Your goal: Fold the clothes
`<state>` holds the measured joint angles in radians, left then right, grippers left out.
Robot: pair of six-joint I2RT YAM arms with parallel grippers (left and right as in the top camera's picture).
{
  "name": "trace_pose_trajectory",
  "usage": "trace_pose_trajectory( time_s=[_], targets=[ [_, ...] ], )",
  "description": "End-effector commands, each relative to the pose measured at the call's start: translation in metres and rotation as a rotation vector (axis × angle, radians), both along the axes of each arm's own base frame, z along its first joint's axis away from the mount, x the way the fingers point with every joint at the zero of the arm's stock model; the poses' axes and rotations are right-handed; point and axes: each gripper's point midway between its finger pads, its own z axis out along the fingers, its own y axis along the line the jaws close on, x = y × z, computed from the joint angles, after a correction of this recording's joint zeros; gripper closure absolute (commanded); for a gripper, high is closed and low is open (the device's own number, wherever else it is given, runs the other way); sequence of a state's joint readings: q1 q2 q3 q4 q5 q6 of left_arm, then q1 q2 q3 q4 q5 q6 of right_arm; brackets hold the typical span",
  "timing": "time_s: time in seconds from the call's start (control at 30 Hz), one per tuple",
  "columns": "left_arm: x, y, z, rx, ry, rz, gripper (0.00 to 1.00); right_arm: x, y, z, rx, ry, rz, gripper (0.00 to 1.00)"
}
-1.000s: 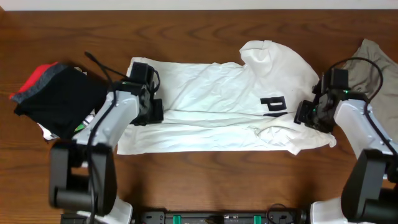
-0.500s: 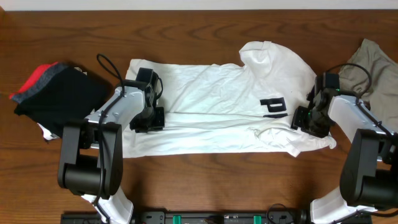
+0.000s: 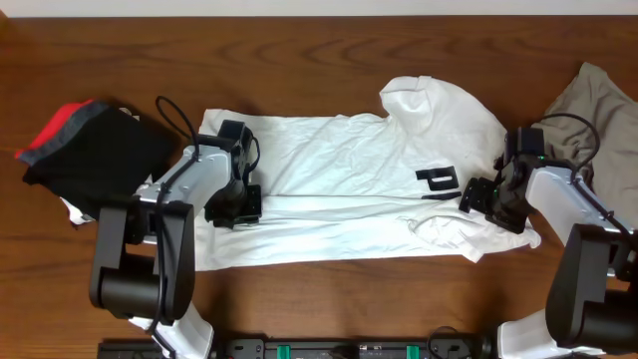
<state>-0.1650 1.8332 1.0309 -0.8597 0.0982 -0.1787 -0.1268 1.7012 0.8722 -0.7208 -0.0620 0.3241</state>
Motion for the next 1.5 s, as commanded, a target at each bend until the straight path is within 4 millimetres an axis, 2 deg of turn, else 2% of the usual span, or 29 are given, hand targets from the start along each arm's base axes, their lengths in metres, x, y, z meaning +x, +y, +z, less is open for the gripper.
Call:
trace_pose_trajectory(
  time_s=[0.0,0.13,0.27,0.53,0.93,1.27,1.47],
  targets=[
    [-0.052,0.021,-0.029,0.091,0.182,-0.024,0.60,-0.113,0.033,-0.052,0.149,0.390,-0.113,0.22],
    [-0.058,0.022,-0.031,0.094,0.198,-0.024,0.59,-0.120,0.034,-0.053,0.133,0.422,-0.216,0.22],
    [-0.056,0.029,-0.031,0.135,0.186,-0.029,0.59,-0.125,0.035,-0.054,0.122,0.441,-0.285,0.23],
    [-0.054,0.029,-0.031,0.138,0.177,-0.026,0.59,-0.136,0.052,-0.056,0.193,0.476,-0.406,0.22],
    [-0.054,0.029,-0.031,0.138,0.177,-0.026,0.59,-0.174,0.060,-0.077,0.169,0.503,-0.643,0.24],
    [-0.054,0.029,-0.031,0.138,0.177,-0.025,0.59,-0.176,0.062,-0.081,0.178,0.491,-0.689,0.25],
    [-0.052,0.028,-0.032,0.137,0.171,-0.025,0.59,-0.175,0.079,-0.079,0.311,0.494,-0.738,0.25]
  ],
)
